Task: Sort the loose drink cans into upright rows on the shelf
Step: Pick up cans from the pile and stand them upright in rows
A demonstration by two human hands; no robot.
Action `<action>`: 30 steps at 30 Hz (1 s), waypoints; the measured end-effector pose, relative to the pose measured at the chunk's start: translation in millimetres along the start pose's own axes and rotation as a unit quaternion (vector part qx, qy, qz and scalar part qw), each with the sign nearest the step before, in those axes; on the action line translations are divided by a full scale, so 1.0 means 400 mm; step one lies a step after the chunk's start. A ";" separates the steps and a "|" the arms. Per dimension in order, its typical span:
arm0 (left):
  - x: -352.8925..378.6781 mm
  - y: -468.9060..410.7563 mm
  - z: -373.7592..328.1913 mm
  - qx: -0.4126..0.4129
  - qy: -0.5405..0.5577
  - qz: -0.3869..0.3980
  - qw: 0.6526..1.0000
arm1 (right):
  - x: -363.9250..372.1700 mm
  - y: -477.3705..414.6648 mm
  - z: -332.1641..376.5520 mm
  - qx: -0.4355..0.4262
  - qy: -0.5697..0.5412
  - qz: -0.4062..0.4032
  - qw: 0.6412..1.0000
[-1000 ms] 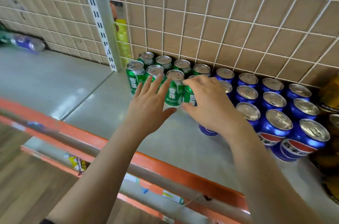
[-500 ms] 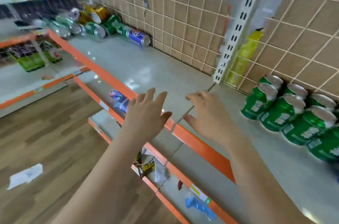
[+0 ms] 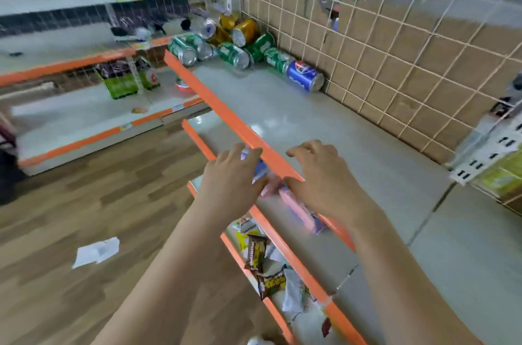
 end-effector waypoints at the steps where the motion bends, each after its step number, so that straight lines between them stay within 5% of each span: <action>1: 0.009 -0.023 0.023 -0.006 -0.001 0.003 1.000 | 0.017 -0.033 0.008 -0.003 -0.002 0.004 1.000; 18: 0.046 -0.548 0.400 -0.036 -0.046 0.009 0.998 | 0.216 -0.636 0.126 -0.029 -0.054 0.016 0.998; 30: 0.091 -0.955 0.657 0.055 -0.018 0.025 0.998 | 0.319 -1.001 0.185 0.108 -0.025 -0.023 0.994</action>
Point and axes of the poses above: each hand's wrist, its own y-axis away from the middle knuckle, its own x-axis out of the palm, z = x × y, the point moved 6 cm from there along -y, towards the middle knuckle, and after that the axes turned 14 degrees about -z, right-handed, at the moved point
